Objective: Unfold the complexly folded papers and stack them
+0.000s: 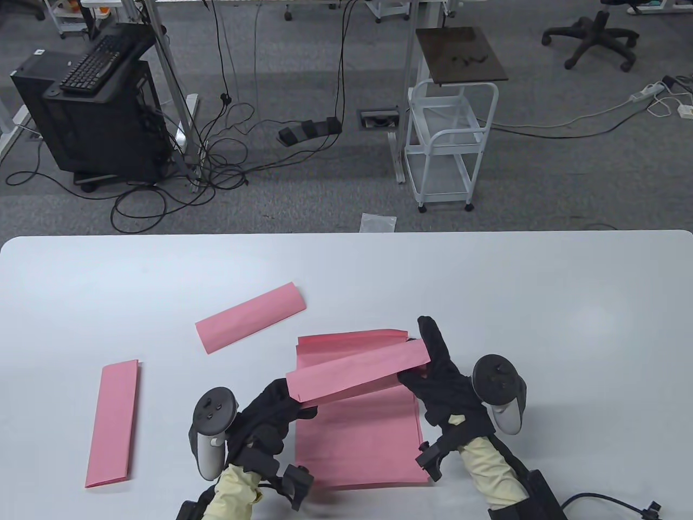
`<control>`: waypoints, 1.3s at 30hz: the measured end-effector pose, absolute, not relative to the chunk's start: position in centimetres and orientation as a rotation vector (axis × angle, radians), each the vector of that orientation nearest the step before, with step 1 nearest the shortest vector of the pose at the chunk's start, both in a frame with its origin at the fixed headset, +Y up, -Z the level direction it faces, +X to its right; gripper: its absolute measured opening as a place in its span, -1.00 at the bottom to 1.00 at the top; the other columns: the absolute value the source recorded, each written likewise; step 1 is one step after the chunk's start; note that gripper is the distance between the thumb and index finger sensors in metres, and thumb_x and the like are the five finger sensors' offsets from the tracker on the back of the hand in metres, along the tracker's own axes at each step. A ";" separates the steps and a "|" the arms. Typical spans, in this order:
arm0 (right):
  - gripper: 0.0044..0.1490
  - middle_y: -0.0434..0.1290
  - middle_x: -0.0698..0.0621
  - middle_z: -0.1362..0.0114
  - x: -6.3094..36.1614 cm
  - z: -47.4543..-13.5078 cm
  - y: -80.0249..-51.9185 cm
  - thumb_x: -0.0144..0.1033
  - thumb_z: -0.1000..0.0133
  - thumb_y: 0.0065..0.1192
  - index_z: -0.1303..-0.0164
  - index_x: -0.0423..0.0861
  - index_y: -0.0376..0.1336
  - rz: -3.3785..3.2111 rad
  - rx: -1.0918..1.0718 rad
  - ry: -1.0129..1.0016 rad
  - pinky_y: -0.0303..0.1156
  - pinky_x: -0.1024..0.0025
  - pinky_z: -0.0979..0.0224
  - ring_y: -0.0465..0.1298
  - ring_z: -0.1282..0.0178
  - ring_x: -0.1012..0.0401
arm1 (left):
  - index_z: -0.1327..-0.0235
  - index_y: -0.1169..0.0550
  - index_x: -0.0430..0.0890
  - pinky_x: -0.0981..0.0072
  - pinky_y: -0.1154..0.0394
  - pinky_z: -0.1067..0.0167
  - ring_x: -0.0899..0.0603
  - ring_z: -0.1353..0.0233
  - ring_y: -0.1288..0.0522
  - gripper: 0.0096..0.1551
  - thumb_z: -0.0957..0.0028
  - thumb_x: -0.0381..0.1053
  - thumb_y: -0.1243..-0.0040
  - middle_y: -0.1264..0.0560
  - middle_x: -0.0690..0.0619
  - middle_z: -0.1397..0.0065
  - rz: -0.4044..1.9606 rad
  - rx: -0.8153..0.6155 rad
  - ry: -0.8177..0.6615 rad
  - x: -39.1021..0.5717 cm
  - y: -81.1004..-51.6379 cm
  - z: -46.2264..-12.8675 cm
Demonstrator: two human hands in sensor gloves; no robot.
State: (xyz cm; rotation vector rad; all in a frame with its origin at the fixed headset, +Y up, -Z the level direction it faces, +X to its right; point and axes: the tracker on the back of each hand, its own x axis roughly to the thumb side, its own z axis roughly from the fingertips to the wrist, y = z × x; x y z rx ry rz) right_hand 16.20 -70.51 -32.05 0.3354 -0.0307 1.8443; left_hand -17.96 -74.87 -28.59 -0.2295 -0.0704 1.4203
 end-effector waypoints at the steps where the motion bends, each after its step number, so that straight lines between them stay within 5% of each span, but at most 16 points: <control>1: -0.29 0.27 0.03 -0.51 16.6 -32.1 -70.7 -0.19 -0.13 0.21 -0.51 0.12 0.06 1.785 0.279 -0.048 -0.18 -0.24 -0.61 0.33 -0.43 -0.03 | -0.24 -0.47 -0.02 -0.11 -0.32 -0.43 -0.12 -0.24 -0.60 -0.60 -0.18 0.02 -0.11 -0.61 0.03 -0.20 1.393 -0.225 -0.050 -18.0 -75.0 -28.5; 4: -0.54 0.44 -0.04 -0.27 17.3 -32.3 -71.3 -0.21 -0.13 0.21 -0.23 -0.04 0.31 1.661 0.250 0.007 -0.11 -0.26 -0.59 0.41 -0.23 -0.09 | -0.24 -0.48 0.00 -0.12 -0.32 -0.43 -0.12 -0.24 -0.60 -0.61 -0.18 0.03 -0.12 -0.61 0.04 -0.20 1.300 -0.212 -0.076 -18.1 -75.2 -28.8; 11: -0.58 0.55 -0.04 0.11 18.2 -32.6 -72.8 -0.22 -0.12 0.21 -0.06 -0.20 0.37 1.656 0.086 -0.010 0.03 -0.23 -0.54 0.53 0.07 -0.03 | -0.23 -0.52 0.06 -0.14 -0.31 -0.43 -0.12 -0.21 -0.62 -0.61 -0.17 0.05 -0.15 -0.63 0.05 -0.17 1.205 -0.275 -0.095 -17.6 -75.7 -29.0; 15: -0.58 0.54 -0.02 0.12 18.3 -32.6 -73.1 -0.22 -0.12 0.19 -0.07 -0.18 0.36 1.733 0.107 -0.052 0.04 -0.22 -0.55 0.52 0.08 -0.01 | -0.23 -0.57 0.04 -0.07 -0.44 -0.33 0.05 0.30 -0.69 -0.58 -0.16 0.09 -0.17 -0.69 0.22 0.43 1.098 -0.322 -0.063 -17.8 -75.4 -29.2; 19: -0.58 0.54 -0.02 0.11 17.9 -32.5 -73.0 -0.22 -0.12 0.19 -0.07 -0.17 0.36 1.746 0.161 -0.078 0.03 -0.22 -0.56 0.52 0.07 -0.01 | -0.25 -0.57 -0.06 0.03 -0.51 -0.27 0.09 0.42 -0.71 -0.56 -0.17 0.06 -0.17 -0.70 0.27 0.55 1.181 -0.454 -0.014 -18.3 -75.3 -28.9; 21: -0.58 0.53 -0.01 0.10 17.3 -32.5 -73.2 -0.21 -0.12 0.18 -0.08 -0.15 0.36 1.719 0.226 -0.082 0.03 -0.22 -0.57 0.52 0.06 -0.01 | -0.28 -0.53 -0.13 0.02 -0.47 -0.33 0.03 0.14 -0.80 -0.52 -0.20 0.07 -0.12 -0.79 0.23 0.23 1.403 -0.518 0.031 -18.3 -75.8 -28.5; 23: -0.58 0.54 -0.01 0.08 16.8 -32.7 -73.3 -0.20 -0.11 0.18 -0.08 -0.12 0.37 1.646 0.316 -0.065 0.01 -0.22 -0.58 0.51 0.01 -0.01 | -0.41 -0.36 -0.24 -0.10 -0.27 -0.48 -0.21 -0.30 -0.65 -0.35 -0.23 0.14 -0.09 -0.63 -0.04 -0.28 1.646 -0.618 0.060 -18.1 -76.4 -28.1; 25: -0.58 0.54 -0.05 0.03 16.3 -32.8 -73.4 -0.20 -0.10 0.21 -0.08 -0.11 0.38 1.576 0.379 0.005 -0.07 -0.25 -0.60 0.48 -0.11 -0.06 | -0.50 -0.21 -0.16 -0.17 -0.10 -0.56 -0.28 -0.49 -0.47 -0.24 -0.24 0.28 -0.02 -0.45 -0.08 -0.49 1.740 -0.623 0.077 -18.0 -77.0 -27.9; 30: -0.58 0.55 -0.06 -0.09 15.6 -32.8 -73.8 -0.18 -0.09 0.22 -0.07 -0.07 0.41 1.580 0.425 0.068 -0.15 -0.30 -0.60 0.41 -0.36 -0.07 | -0.44 -0.27 -0.12 -0.15 -0.10 -0.57 -0.26 -0.48 -0.48 -0.29 -0.25 0.35 0.09 -0.47 -0.08 -0.48 1.715 -0.505 0.174 -18.6 -77.2 -27.8; 35: -0.58 0.55 -0.07 -0.13 15.8 -33.0 -74.2 -0.18 -0.09 0.23 -0.08 -0.07 0.41 1.559 0.389 0.089 -0.17 -0.32 -0.59 0.39 -0.40 -0.09 | -0.35 -0.32 0.02 -0.11 -0.07 -0.59 -0.18 -0.49 -0.49 -0.58 -0.24 -0.05 -0.02 -0.47 0.03 -0.45 1.676 -0.460 0.209 -18.6 -77.1 -27.9; 39: -0.57 0.57 -0.08 -0.06 16.9 -34.2 -73.8 -0.19 -0.11 0.21 -0.07 -0.13 0.40 1.568 0.212 0.072 -0.13 -0.31 -0.58 0.44 -0.33 -0.07 | -0.48 0.10 0.22 -0.10 0.02 -0.61 -0.09 -0.50 -0.43 -0.19 -0.17 -0.14 -0.05 -0.43 0.21 -0.37 1.502 -0.357 0.057 -17.9 -76.0 -28.2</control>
